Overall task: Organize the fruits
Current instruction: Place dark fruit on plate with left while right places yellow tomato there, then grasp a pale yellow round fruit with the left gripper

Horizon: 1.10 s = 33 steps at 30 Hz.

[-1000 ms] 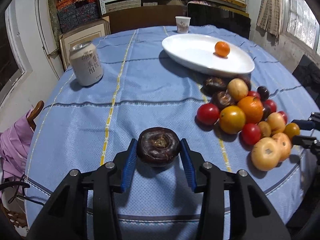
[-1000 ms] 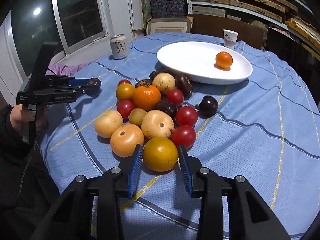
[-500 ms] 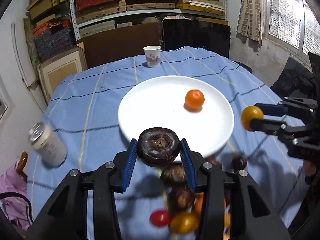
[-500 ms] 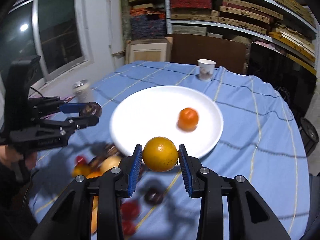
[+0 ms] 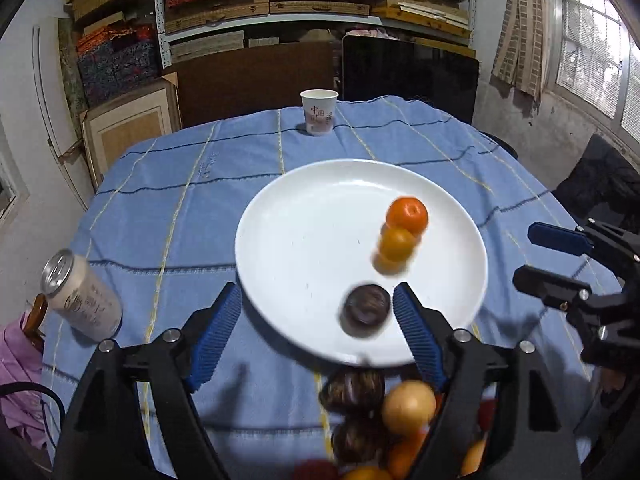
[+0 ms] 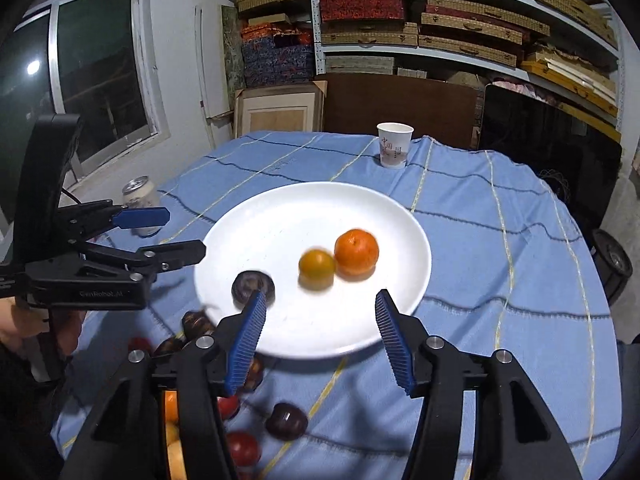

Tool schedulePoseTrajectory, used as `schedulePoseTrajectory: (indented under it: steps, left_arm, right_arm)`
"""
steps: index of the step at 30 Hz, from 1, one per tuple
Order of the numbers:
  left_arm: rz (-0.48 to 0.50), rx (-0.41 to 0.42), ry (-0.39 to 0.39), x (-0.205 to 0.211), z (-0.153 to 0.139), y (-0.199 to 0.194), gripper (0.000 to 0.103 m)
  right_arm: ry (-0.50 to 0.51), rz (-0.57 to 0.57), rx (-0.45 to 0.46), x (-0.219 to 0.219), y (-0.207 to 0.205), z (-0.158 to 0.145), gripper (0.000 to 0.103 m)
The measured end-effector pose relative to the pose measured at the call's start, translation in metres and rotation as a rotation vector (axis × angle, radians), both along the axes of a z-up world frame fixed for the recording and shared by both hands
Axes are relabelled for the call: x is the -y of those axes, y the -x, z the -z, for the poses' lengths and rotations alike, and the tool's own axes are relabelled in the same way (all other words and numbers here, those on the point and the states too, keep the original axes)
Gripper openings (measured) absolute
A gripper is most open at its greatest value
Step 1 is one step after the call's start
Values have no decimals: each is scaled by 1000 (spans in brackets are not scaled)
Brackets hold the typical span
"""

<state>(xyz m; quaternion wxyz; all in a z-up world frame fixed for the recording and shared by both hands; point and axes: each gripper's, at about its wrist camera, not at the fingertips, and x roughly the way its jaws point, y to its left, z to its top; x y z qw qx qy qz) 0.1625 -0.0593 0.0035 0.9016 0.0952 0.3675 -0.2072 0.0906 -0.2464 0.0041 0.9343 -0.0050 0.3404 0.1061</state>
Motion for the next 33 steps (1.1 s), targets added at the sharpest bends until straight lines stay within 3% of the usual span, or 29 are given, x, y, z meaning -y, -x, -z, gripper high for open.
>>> schedulePoseTrajectory:
  steps: [4, 10, 18, 33]
  left_arm:
    - [25, 16, -21, -20, 12, 44, 86]
    - [9, 10, -101, -42, 46, 89, 86]
    - [-41, -33, -76, -70, 62, 118, 86]
    - [152, -31, -69, -28, 61, 180, 86]
  right_arm:
    - [-11, -37, -25, -8, 39, 10, 57]
    - [-33, -81, -78, -27, 88, 37, 57]
    - [-49, -44, -86, -23, 121, 42, 57]
    - [-65, -42, -75, -19, 141, 41, 57]
